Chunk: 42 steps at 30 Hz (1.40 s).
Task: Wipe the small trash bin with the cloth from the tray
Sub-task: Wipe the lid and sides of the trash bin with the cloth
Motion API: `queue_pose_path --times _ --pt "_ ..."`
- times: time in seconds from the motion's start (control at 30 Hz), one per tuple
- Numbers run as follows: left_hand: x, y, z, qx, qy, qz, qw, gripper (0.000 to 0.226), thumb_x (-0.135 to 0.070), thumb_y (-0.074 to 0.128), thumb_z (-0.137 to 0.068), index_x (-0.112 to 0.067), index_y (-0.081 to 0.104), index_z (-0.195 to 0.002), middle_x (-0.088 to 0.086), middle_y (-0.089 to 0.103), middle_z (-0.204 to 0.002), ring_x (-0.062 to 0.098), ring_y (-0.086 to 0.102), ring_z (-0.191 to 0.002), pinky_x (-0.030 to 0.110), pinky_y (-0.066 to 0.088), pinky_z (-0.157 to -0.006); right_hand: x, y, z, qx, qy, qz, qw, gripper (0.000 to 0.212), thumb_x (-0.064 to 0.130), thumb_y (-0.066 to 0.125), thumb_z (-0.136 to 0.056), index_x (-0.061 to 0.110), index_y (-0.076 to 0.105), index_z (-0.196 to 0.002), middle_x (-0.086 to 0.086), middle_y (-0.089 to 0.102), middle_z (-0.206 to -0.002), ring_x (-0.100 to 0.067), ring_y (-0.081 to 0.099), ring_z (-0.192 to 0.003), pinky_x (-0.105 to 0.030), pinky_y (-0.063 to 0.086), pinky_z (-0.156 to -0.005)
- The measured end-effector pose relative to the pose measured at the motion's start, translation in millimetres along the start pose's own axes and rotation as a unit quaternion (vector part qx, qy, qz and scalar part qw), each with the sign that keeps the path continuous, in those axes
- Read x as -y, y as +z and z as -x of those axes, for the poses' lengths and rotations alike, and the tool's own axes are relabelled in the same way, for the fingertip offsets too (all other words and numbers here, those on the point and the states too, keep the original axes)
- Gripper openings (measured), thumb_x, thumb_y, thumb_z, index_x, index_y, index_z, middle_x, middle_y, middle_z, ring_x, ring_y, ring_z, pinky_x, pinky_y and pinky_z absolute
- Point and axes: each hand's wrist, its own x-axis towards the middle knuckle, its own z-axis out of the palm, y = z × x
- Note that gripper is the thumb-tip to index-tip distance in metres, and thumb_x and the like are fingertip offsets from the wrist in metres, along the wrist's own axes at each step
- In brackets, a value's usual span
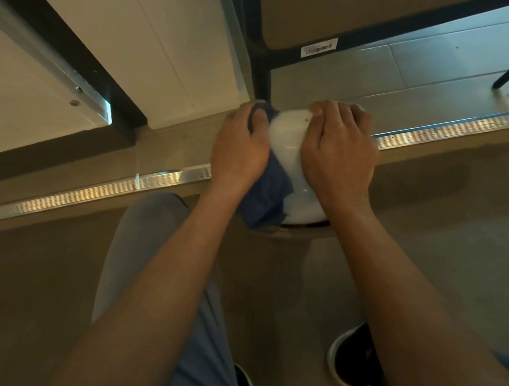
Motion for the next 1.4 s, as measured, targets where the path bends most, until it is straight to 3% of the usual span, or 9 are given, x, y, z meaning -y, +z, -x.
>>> queue_pose_path --times 0.1,0.23,0.37,0.53,0.77,0.87,1.03,1.27,1.4 --pt "-9 6 1 -0.003 0.059 -0.1 0.993 0.04 -0.038 0.035 -0.105 -0.024 0.06 -0.132 0.005 0.056 -0.138 0.02 0.055 -0.124 0.041 0.045 -0.104 1 0 -1 -0.003 0.007 -0.004 1.0 0.035 0.033 0.034 -0.106 0.019 0.062 -0.122 -0.002 0.065 -0.125 -0.025 0.048 -0.131 -0.048 0.046 -0.092" --pt "14 16 71 -0.024 0.181 -0.188 0.965 0.047 -0.04 0.04 -0.107 -0.022 0.044 -0.151 0.006 0.027 -0.164 0.033 0.021 -0.152 0.049 0.03 -0.12 0 1 -2 -0.014 -0.004 0.011 1.0 0.036 0.033 0.033 -0.105 0.018 0.063 -0.119 -0.002 0.066 -0.12 -0.025 0.052 -0.127 -0.048 0.051 -0.087" --pt "35 7 81 0.006 0.155 -0.098 0.983 0.053 -0.04 0.043 -0.107 -0.024 0.032 -0.157 0.005 0.016 -0.167 0.024 0.018 -0.155 0.048 0.031 -0.121 -1 2 -1 -0.023 -0.011 0.018 1.0 0.035 0.032 0.035 -0.105 0.017 0.063 -0.118 -0.003 0.067 -0.118 -0.027 0.054 -0.124 -0.047 0.051 -0.083" --pt "-6 6 21 -0.02 0.066 -0.081 0.994 0.047 -0.044 0.034 -0.107 -0.023 0.047 -0.147 0.003 0.041 -0.154 0.02 0.047 -0.135 0.044 0.043 -0.109 1 1 -3 -0.007 0.001 0.001 1.0 0.037 0.034 0.033 -0.105 0.019 0.063 -0.12 -0.002 0.066 -0.121 -0.025 0.051 -0.127 -0.046 0.049 -0.088" --pt "42 12 96 0.015 0.197 -0.191 0.961 0.067 -0.048 0.049 -0.103 -0.026 0.022 -0.159 0.006 0.006 -0.169 0.035 0.004 -0.156 0.051 0.026 -0.122 -1 0 -2 -0.008 -0.008 -0.002 1.0 0.033 0.032 0.036 -0.105 0.018 0.063 -0.119 -0.002 0.066 -0.121 -0.026 0.051 -0.127 -0.048 0.047 -0.089" --pt "39 4 84 0.034 0.164 -0.105 0.98 0.065 -0.045 0.05 -0.103 -0.022 0.027 -0.159 0.005 0.008 -0.169 0.023 0.012 -0.156 0.039 0.027 -0.123 -1 2 -2 -0.015 -0.012 0.012 1.0 0.034 0.032 0.035 -0.105 0.019 0.063 -0.119 0.0 0.066 -0.121 -0.026 0.052 -0.128 -0.047 0.046 -0.087" --pt "-1 1 15 -0.018 0.057 -0.025 0.998 0.041 -0.039 0.039 -0.106 -0.025 0.054 -0.142 0.002 0.052 -0.144 0.016 0.052 -0.128 0.035 0.043 -0.108 0 2 -2 -0.002 -0.004 0.005 1.0 0.035 0.033 0.033 -0.105 0.02 0.063 -0.12 0.0 0.065 -0.123 -0.026 0.049 -0.131 -0.047 0.045 -0.09" --pt "34 17 93 -0.001 0.17 -0.09 0.981 0.05 -0.033 0.042 -0.108 -0.025 0.033 -0.156 0.008 0.012 -0.168 0.028 0.01 -0.156 0.047 0.023 -0.124 0 3 -1 -0.023 -0.011 0.014 1.0 0.033 0.031 0.036 -0.105 0.019 0.063 -0.118 -0.001 0.067 -0.121 -0.028 0.053 -0.128 -0.048 0.049 -0.087" --pt "23 7 59 -0.006 0.101 0.003 0.995 0.046 -0.037 0.04 -0.108 -0.025 0.041 -0.152 0.003 0.028 -0.162 0.015 0.032 -0.148 0.028 0.033 -0.116 1 3 0 -0.017 -0.009 0.016 1.0 0.035 0.033 0.034 -0.105 0.021 0.063 -0.119 0.001 0.066 -0.122 -0.027 0.052 -0.129 -0.047 0.047 -0.088"
